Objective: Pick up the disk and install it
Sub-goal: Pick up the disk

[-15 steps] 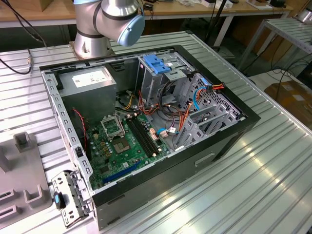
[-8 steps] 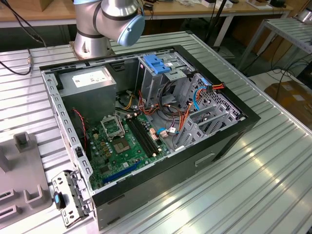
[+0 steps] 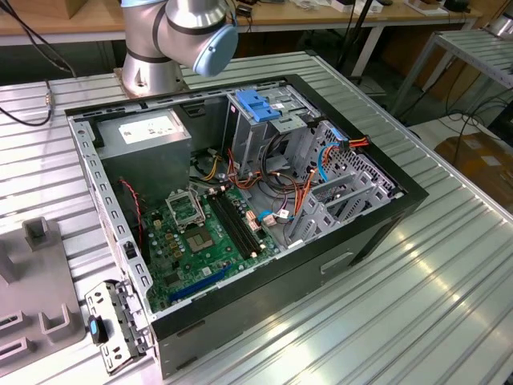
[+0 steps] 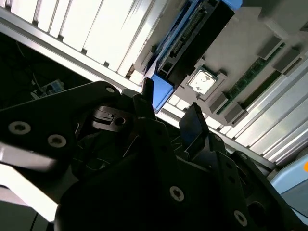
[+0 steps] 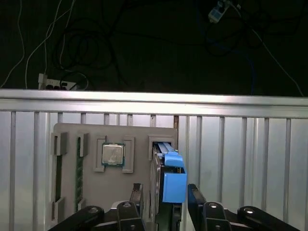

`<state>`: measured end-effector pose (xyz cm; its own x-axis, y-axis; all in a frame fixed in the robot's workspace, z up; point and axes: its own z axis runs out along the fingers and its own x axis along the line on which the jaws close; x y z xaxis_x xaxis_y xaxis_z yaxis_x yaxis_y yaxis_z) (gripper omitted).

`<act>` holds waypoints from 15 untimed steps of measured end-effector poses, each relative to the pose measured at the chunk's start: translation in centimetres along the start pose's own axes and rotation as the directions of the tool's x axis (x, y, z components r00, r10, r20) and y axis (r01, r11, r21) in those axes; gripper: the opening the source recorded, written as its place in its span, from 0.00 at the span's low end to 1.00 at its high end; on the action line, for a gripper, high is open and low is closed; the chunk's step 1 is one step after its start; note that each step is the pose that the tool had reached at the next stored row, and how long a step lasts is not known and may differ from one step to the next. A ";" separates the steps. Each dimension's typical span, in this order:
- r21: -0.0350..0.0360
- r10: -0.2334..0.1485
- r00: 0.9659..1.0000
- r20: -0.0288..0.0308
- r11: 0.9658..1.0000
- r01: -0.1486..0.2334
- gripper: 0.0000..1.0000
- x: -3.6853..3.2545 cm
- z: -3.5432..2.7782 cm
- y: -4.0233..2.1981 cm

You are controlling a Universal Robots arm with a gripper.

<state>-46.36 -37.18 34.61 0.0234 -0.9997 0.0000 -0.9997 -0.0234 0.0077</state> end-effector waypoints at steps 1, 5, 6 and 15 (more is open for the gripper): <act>0.000 0.000 1.000 0.001 1.000 0.000 0.50 -0.07 0.13 0.00; 0.000 -0.001 1.000 0.004 1.000 0.001 0.50 -0.23 0.67 0.06; 0.000 -0.001 1.000 0.004 1.000 0.001 0.50 -0.23 0.78 0.13; -0.001 -0.002 1.000 0.004 1.000 0.002 0.50 -0.24 2.09 0.34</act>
<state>-46.72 -36.95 32.52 0.0257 -0.9997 -0.0038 -0.9996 -0.0257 0.0083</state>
